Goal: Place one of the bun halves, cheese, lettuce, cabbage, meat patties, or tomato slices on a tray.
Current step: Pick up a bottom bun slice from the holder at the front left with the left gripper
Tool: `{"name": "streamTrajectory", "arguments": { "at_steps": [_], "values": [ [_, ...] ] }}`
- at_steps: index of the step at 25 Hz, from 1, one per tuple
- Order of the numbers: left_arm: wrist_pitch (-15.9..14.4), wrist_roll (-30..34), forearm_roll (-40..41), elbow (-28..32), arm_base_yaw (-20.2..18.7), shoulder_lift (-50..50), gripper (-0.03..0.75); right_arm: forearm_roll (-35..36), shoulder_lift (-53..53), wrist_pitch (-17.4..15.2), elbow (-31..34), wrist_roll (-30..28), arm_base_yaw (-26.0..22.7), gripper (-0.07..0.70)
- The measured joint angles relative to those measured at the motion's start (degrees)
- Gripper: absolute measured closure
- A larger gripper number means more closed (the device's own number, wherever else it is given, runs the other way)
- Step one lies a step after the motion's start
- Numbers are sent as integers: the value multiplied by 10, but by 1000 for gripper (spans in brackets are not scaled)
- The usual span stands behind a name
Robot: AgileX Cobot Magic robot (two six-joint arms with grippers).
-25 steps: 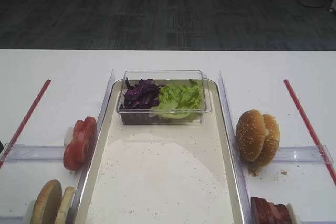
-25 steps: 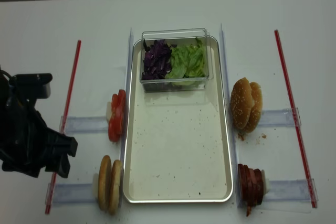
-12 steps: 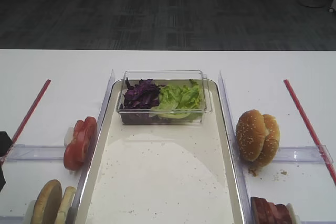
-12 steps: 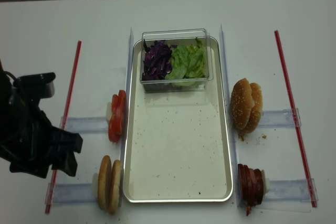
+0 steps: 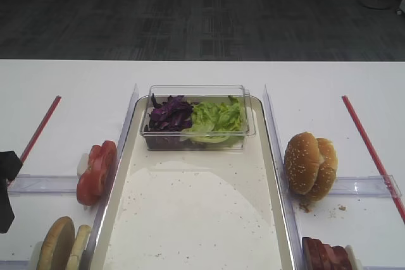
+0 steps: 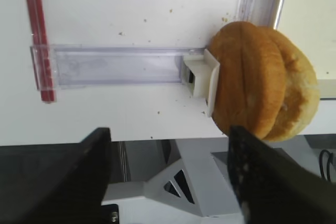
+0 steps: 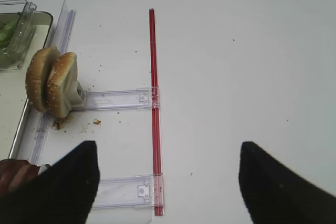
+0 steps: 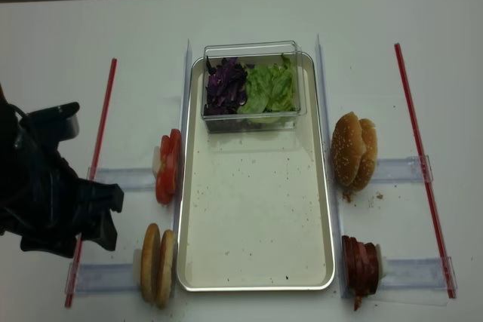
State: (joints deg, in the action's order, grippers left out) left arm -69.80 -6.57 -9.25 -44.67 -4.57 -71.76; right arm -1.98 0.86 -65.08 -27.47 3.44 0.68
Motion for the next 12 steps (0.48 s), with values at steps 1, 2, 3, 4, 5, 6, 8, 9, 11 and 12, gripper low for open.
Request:
{"name": "streamTrajectory", "arguments": {
  "at_steps": [1, 2, 3, 4, 5, 6, 8, 9, 11, 12],
  "values": [
    [0, -4, -2, 0, 0, 0, 280, 0, 0, 0, 0, 0, 0, 61],
    [0, -6, -4, 0, 0, 0, 280, 0, 0, 0, 0, 0, 0, 61],
    [0, -7, -4, 0, 0, 0, 280, 0, 0, 0, 0, 0, 0, 61],
    [0, -7, -5, 0, -2, 0, 280, 0, 0, 0, 0, 0, 0, 61],
    [0, -8, -5, 0, -5, 0, 280, 0, 0, 0, 0, 0, 0, 61],
    [0, -11, -5, 0, -11, 0, 280, 0, 0, 0, 0, 0, 0, 61],
    [0, -24, -5, -4, -29, 0, 280, 0, 0, 0, 0, 0, 0, 61],
    [0, -32, -4, -9, -42, 0, 280, 0, 0, 0, 0, 0, 0, 61],
    [0, -58, 5, -20, -72, 0, 280, 0, 0, 0, 0, 0, 0, 61],
    [0, -71, 13, -26, -90, 0, 280, 0, 0, 0, 0, 0, 0, 61]
  ]
}}
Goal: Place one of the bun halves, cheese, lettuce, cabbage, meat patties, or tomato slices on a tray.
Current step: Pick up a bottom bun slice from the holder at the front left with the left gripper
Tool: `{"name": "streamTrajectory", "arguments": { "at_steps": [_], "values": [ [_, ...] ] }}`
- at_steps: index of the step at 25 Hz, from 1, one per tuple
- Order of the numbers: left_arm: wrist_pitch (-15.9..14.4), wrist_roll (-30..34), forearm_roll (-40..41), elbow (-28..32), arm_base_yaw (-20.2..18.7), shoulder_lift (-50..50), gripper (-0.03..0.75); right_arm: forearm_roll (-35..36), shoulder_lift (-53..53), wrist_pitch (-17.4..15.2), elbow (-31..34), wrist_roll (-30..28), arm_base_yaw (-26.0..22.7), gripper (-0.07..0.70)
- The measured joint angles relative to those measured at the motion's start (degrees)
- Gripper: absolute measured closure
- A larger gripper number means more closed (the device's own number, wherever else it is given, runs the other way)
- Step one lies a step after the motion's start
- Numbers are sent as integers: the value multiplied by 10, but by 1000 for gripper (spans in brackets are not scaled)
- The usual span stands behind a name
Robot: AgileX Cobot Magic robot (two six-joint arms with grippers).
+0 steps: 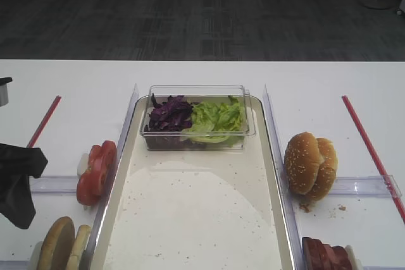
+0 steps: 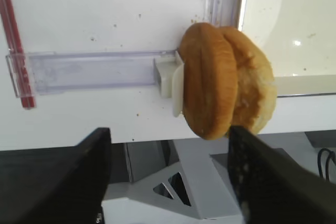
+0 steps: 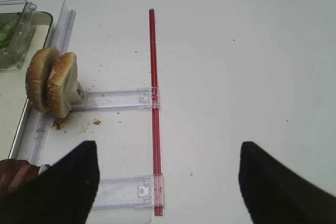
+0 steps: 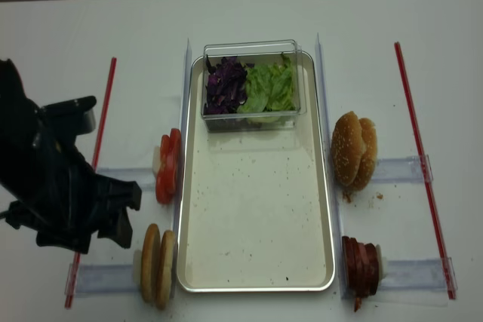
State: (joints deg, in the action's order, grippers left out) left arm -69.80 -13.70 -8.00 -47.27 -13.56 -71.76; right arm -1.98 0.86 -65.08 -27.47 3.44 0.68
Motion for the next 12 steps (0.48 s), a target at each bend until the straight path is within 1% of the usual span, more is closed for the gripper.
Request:
{"name": "streamTrajectory", "arguments": {
  "at_steps": [2, 6, 12],
  "values": [
    [0, -34, 15, -8, -34, 0, 280, 0, 0, 0, 0, 0, 0, 61],
    [0, -93, 19, -13, -98, 0, 283, 0, 0, 0, 0, 0, 0, 61],
    [0, -153, 19, -14, -180, 0, 283, 0, 0, 0, 0, 0, 0, 61]
  ]
}}
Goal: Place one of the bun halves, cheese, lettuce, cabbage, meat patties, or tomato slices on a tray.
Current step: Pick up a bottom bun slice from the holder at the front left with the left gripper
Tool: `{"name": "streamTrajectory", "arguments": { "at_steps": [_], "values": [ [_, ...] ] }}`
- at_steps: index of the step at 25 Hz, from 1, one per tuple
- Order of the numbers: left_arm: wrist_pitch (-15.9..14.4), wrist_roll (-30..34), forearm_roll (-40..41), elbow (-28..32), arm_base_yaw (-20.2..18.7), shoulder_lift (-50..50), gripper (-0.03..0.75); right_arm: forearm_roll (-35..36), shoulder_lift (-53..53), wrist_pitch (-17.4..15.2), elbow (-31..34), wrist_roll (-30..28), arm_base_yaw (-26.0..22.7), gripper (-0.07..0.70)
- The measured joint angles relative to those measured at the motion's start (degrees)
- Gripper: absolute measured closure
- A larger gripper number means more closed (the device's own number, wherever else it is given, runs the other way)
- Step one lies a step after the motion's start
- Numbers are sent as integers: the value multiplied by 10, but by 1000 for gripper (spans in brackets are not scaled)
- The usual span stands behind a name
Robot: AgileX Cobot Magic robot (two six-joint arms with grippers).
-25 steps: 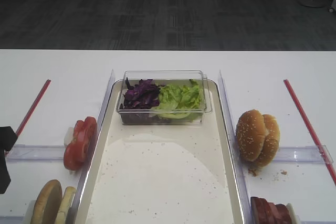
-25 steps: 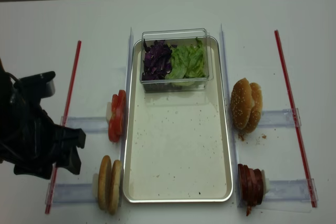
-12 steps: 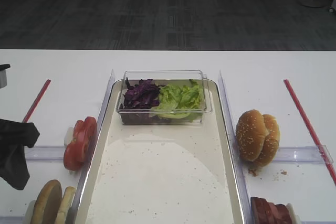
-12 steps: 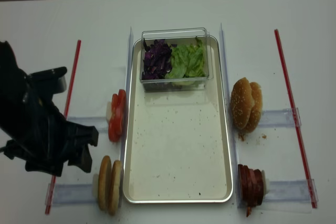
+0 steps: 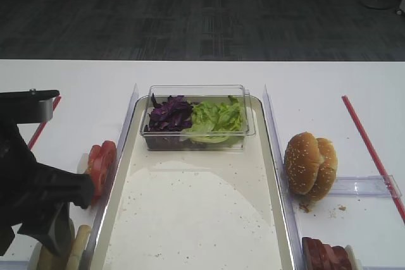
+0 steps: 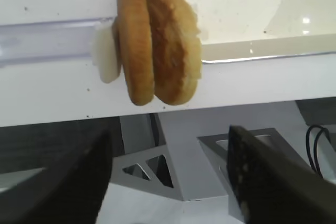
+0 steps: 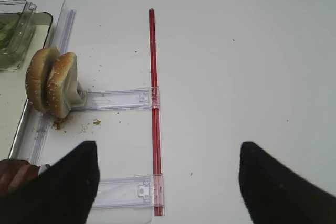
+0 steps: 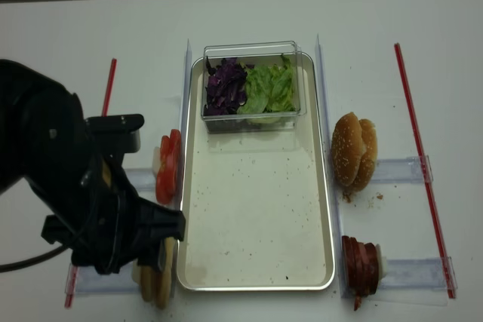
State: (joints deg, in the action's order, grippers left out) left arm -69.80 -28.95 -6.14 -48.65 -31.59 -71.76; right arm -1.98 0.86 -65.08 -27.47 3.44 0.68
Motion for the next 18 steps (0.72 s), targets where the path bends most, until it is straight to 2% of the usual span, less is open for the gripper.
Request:
{"name": "streamTrajectory", "arguments": {
  "at_steps": [11, 18],
  "values": [
    [0, -71, 0, 0, -101, 0, 284, 0, 0, 0, 0, 0, 0, 61],
    [2, -80, 5, 0, -114, 0, 285, 0, 0, 0, 0, 0, 0, 61]
  ]
}}
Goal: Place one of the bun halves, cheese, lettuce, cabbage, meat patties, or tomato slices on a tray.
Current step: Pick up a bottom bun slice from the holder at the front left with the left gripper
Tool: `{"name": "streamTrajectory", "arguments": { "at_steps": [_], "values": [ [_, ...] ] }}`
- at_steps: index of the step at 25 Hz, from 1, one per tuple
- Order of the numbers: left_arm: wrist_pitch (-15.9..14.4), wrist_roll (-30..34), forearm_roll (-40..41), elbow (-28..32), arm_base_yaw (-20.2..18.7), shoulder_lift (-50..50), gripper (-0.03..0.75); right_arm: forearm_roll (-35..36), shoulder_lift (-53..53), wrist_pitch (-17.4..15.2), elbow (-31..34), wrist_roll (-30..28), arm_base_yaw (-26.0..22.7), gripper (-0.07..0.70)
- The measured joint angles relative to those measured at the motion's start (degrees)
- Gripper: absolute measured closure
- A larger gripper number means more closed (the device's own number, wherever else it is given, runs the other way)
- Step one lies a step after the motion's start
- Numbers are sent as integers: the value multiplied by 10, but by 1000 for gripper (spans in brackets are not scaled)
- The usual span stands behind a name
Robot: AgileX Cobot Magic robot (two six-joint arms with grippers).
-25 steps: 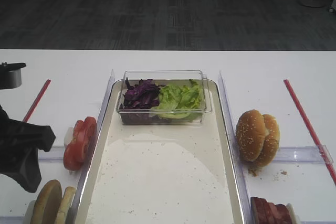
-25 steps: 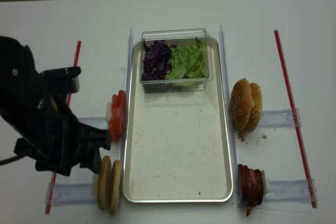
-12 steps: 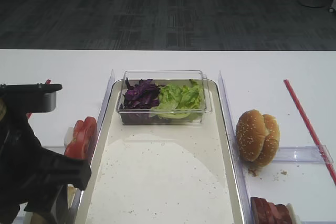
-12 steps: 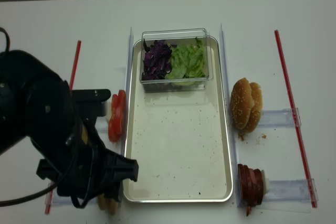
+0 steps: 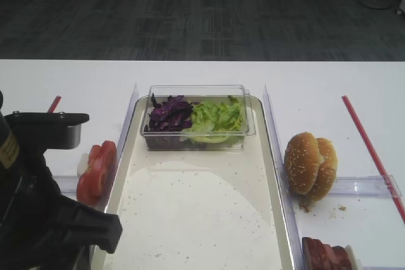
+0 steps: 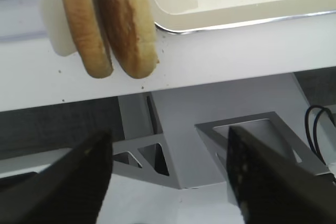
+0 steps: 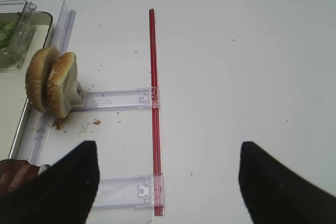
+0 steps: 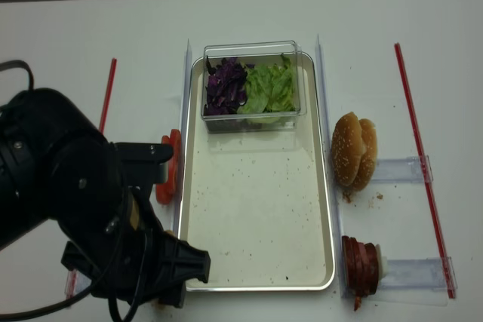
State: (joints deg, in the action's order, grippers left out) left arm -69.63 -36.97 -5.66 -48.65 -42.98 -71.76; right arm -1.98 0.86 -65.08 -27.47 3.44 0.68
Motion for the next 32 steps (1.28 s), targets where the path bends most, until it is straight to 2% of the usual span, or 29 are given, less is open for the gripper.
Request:
{"name": "streamTrajectory", "arguments": {
  "at_steps": [6, 14, 20, 26, 32],
  "values": [
    [6, 1, 10, 0, 0, -23, 286, 0, 0, 0, 0, 0, 0, 61],
    [42, 20, 21, -19, -1, -85, 286, 0, 0, 0, 0, 0, 0, 61],
    [46, 28, 39, -47, -1, -114, 286, 0, 0, 0, 0, 0, 0, 61],
    [47, 37, 53, -50, -1, -146, 286, 0, 0, 0, 0, 0, 0, 61],
    [49, 40, 57, -51, 27, -149, 286, 0, 0, 0, 0, 0, 0, 61]
  ]
}}
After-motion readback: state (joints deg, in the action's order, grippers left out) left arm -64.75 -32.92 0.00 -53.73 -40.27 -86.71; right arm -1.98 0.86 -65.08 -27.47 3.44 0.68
